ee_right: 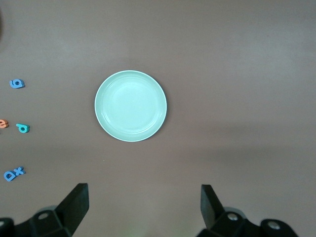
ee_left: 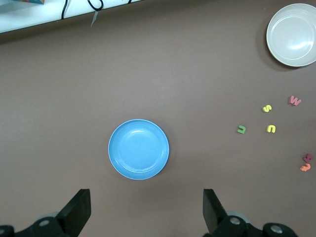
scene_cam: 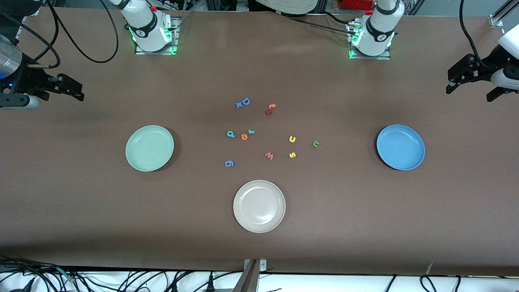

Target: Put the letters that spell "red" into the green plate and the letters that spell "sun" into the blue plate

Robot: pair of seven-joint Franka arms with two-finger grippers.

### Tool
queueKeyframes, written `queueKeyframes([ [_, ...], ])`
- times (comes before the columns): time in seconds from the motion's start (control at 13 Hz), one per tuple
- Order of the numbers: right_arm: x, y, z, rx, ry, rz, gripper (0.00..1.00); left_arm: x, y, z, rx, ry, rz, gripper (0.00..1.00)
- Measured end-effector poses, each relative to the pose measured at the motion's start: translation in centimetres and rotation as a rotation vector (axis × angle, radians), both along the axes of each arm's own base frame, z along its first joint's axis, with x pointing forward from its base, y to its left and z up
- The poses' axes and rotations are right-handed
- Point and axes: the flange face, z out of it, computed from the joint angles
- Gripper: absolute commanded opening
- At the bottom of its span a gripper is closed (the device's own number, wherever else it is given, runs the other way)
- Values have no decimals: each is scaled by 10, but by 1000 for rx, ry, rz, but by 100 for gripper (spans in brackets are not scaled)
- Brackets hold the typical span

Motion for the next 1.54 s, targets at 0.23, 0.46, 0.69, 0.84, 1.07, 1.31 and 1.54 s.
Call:
queueKeyframes([
  [0.23,0,2,0,0,0,3,100,0,0,0,0,0,0,100],
  [0.46,0,1,0,0,4,2,100,0,0,0,0,5,0,100],
  [0.69,-3,1,-2,0,25,2,100,-1,0,-1,0,5,0,100],
  [0.84,-4,3,-3,-1,35,4,100,-1,0,-1,0,6,0,100],
  [1.07,-11,20,-6,-3,82,36,100,-1,0,-1,0,6,0,100],
  [1.31,-15,36,-5,-6,98,66,100,-1,0,-1,0,6,0,100],
  [1.54,-22,55,-4,-7,122,136,100,-1,0,-1,0,6,0,100],
])
